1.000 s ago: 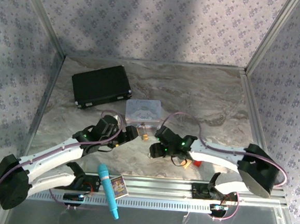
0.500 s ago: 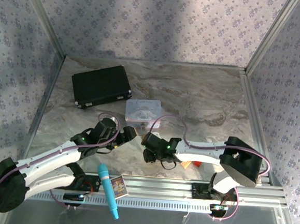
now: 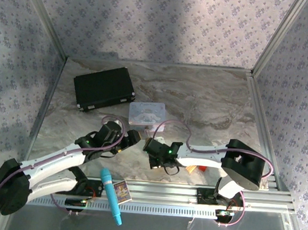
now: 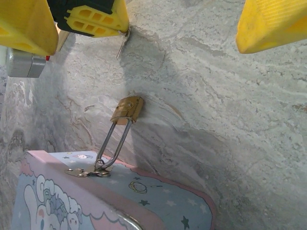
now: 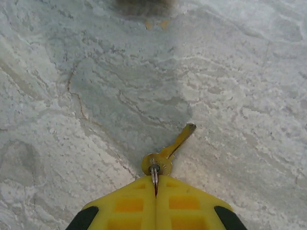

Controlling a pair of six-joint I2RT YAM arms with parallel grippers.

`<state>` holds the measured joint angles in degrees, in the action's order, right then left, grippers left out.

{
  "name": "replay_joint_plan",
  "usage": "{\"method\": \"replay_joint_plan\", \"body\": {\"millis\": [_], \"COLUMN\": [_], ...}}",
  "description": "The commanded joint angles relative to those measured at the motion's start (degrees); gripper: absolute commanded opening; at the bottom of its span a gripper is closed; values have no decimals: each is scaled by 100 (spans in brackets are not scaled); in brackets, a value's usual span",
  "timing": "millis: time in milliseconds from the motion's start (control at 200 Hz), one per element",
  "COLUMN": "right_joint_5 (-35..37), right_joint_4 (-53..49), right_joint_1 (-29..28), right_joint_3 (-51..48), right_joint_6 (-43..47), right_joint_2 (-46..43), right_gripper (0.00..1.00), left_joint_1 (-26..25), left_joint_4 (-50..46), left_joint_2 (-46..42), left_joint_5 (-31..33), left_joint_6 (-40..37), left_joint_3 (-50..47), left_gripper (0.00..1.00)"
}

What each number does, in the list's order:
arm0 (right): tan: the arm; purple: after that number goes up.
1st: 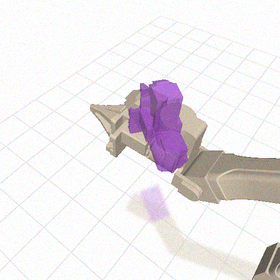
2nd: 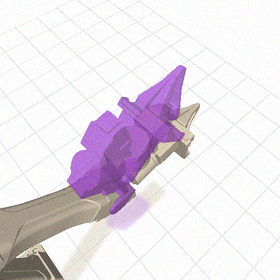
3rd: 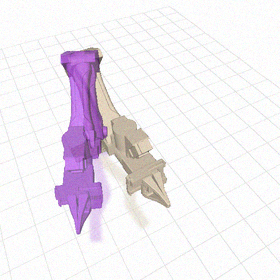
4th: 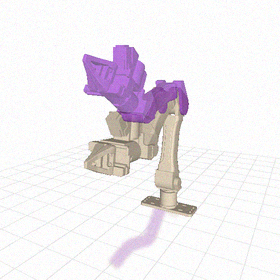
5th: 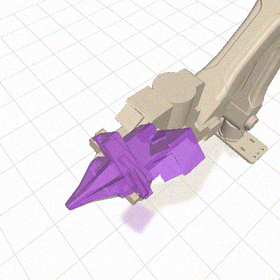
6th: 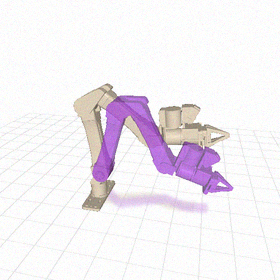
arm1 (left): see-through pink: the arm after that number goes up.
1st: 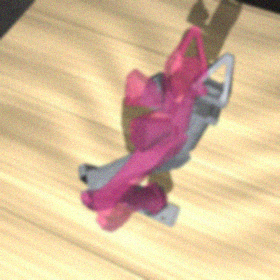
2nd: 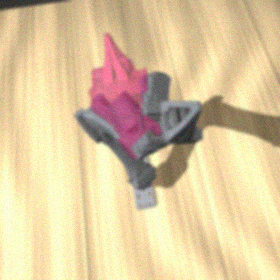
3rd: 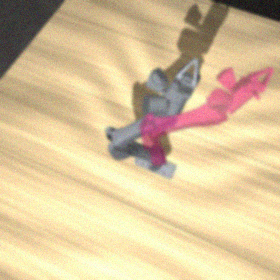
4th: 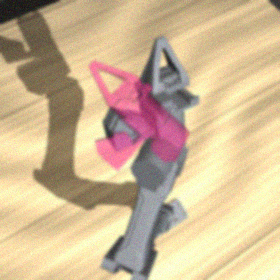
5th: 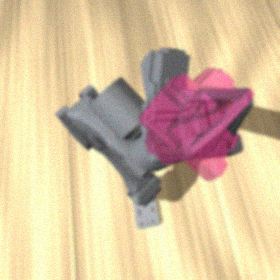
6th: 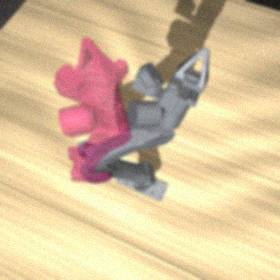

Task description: Unlock the padlock with the key

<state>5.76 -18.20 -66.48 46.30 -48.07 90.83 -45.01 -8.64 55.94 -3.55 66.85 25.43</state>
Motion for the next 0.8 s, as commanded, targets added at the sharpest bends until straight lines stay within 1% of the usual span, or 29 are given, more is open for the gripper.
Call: {"method": "replay_joint_plan", "body": {"millis": [0,75,160,230,360,405,490,580,680,745,795], "right_joint_5": [-213,-547,-935,-1219,-1528,-1745,-1997,-2203,-2491,-2483,-2436], "right_joint_4": [197,504,856,959,1003,1125,1281,1311,1619,1629,1588], "right_joint_1": [72,195,378,537,748,832,907,936,948,953,983], "right_joint_3": [-39,-266,-525,-641,-817,-893,-982,-999,-1117,-1188,-1243], "right_joint_6": [204,388,532,727,982,1006,1040,1122,1160,1161,1161], "right_joint_2": [-78,-340,-640,-862,-1262,-1396,-1587,-1720,-1838,-1937,-2016], "right_gripper": [0,0,0,0,0,0,0,0,0,0,0], "left_joint_1": [-103,-216,-417,-495,-573,-611,-771,-894,-1002,-1076,-1112], "left_joint_4": [311,781,1555,1862,2435,2675,3223,3462,3569,3631,3694], "left_joint_2": [-12,-56,-21,125,472,631,926,1185,1449,1609,1729], "left_joint_5": [54,29,95,110,8,-40,-23,10,-9,-60,-109], "left_joint_6": [115,277,580,908,1425,1693,2125,2358,2406,2413,2434], "left_joint_3": [-57,-245,-520,-604,-688,-690,-690,-555,-371,-277,-241], "left_gripper": [92,85,82,79,77,77,77,73,65,61,57]}}
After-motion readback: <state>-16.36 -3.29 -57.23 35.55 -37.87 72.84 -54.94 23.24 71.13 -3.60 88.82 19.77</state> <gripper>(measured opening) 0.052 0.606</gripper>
